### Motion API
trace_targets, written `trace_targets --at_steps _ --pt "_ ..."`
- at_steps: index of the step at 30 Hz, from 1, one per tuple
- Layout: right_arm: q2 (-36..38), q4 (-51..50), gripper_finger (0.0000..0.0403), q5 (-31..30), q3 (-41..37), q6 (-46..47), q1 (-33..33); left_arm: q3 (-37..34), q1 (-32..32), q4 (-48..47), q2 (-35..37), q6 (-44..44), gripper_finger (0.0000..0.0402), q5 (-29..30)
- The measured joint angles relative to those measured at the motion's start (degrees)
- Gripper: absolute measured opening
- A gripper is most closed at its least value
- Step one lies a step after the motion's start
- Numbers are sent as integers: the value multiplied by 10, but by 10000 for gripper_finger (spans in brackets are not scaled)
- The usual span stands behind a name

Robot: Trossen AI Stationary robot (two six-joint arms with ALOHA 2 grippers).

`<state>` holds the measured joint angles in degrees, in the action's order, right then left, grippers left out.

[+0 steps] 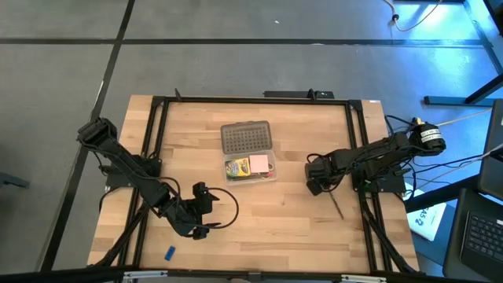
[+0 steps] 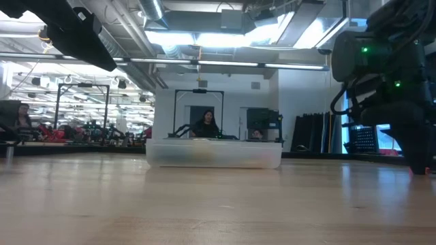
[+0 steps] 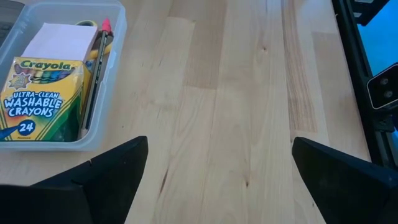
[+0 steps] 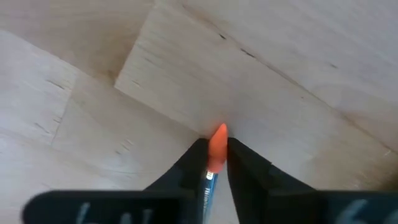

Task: Pack school essentials
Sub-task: Put the black pencil into the black supply box

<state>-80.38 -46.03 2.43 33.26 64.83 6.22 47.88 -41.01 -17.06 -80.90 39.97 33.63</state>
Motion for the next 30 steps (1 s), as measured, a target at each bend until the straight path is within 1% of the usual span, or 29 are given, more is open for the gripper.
trace_targets --at_steps 3,5,8,11,12,15,19,23,26,30 --pt "0 0 40 -4 0 6 0 0 0 0 0 0 395 0" --pt "0 0 36 -8 0 5 0 0 0 0 0 0 395 0" --pt "-1 0 40 -10 0 -21 0 0 0 0 0 0 395 0" --pt "-4 -9 45 -17 19 -46 3 0 0 0 0 0 395 0" --pt "-7 -9 46 -28 28 -53 5 0 0 0 0 0 395 0" --pt "-3 0 43 -55 71 -77 7 0 0 0 0 0 395 0" --pt "-4 -10 40 -59 125 -112 8 0 0 0 0 0 395 0" --pt "-3 -13 41 -87 185 -158 10 0 0 0 0 0 395 0" --pt "-4 -4 42 -102 237 -217 18 0 0 0 0 1 395 0" --pt "-9 19 43 -120 301 -318 32 0 0 0 0 2 395 0"
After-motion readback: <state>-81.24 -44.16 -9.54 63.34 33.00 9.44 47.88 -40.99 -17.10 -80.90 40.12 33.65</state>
